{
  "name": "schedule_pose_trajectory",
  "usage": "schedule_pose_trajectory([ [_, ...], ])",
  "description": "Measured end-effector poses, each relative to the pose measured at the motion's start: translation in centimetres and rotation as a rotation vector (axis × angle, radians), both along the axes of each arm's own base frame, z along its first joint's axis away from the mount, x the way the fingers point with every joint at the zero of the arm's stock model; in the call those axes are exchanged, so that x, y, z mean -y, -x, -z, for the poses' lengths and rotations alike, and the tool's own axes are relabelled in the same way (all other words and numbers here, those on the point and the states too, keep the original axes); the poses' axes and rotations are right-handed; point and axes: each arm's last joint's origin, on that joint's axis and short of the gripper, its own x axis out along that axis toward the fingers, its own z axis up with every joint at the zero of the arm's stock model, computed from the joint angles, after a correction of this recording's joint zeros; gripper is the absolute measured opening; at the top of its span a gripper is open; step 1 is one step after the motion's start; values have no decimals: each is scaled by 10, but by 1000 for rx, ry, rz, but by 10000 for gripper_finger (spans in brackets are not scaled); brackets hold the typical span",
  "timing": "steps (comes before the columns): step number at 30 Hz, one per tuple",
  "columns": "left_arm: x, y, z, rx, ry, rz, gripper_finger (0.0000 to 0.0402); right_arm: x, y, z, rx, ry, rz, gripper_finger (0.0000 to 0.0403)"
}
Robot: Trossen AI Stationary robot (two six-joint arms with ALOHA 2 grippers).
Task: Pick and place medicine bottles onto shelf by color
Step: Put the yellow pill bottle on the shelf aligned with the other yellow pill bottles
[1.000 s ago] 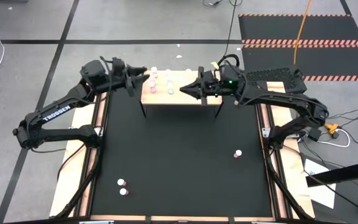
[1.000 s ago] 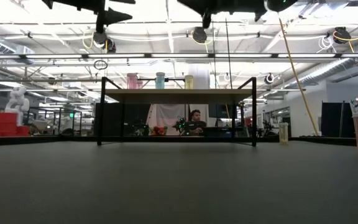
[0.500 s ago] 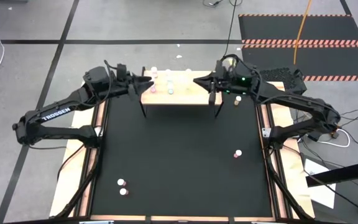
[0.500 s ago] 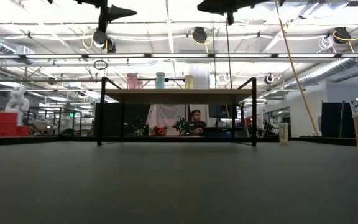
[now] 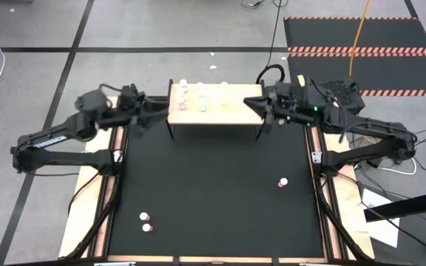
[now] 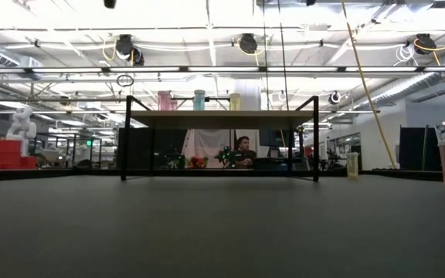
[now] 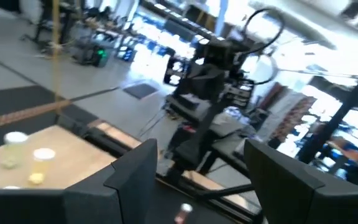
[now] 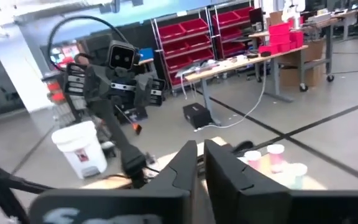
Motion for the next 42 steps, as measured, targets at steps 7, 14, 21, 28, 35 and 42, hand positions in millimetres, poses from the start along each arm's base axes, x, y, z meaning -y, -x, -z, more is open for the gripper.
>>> schedule_pose_trajectory([
  [7, 42, 20, 7, -96, 113, 156, 241, -64, -18, 12, -20, -119, 36, 71],
  [14, 86, 12, 28, -301, 92, 178, 241, -137, -33, 51, -122, -282, 123, 88],
  [21, 116, -6, 64, -590, 39, 160, 241, -186, -45, 96, -215, -432, 120, 88],
  [28, 136, -14, 111, -1009, 150, 109, 241, -193, -89, 119, -180, -523, -50, 93],
  [35, 159, -20, 139, -1198, 162, 65, 241, -182, -115, 126, -97, -548, -124, 98],
  [42, 181, -25, 152, -1235, 186, 132, 241, -184, -120, 158, -273, -533, -81, 98],
])
